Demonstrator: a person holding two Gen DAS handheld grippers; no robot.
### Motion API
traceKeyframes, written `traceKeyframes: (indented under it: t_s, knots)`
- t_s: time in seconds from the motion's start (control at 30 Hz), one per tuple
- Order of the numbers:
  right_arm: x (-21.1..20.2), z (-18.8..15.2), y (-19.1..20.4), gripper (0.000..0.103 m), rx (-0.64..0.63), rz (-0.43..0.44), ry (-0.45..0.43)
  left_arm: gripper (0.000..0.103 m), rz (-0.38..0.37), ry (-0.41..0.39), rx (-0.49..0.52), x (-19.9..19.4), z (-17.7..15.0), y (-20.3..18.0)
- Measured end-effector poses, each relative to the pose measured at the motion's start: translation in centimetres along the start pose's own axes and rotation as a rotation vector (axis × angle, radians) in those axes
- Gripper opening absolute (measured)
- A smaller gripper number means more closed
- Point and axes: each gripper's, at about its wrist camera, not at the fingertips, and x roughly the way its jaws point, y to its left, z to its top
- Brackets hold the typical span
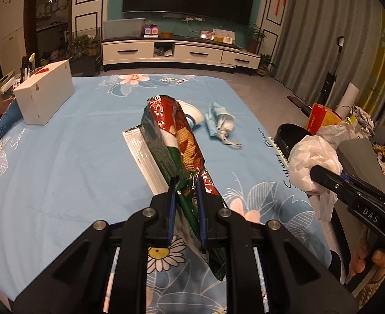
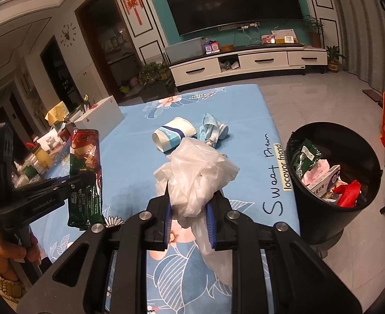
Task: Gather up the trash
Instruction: 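Carry the clear bag and green wrapper together over the black bin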
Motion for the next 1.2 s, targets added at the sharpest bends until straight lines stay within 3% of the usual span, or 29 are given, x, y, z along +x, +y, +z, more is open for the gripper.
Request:
traceKeyframes:
  t_s: [1.2]
  knots:
    - [-3.9, -0.7, -6.2, 0.022, 0.147, -0.046, -0.099, 0.016, -0.041, 0.015, 0.194, 1.1, 1.1, -7.3]
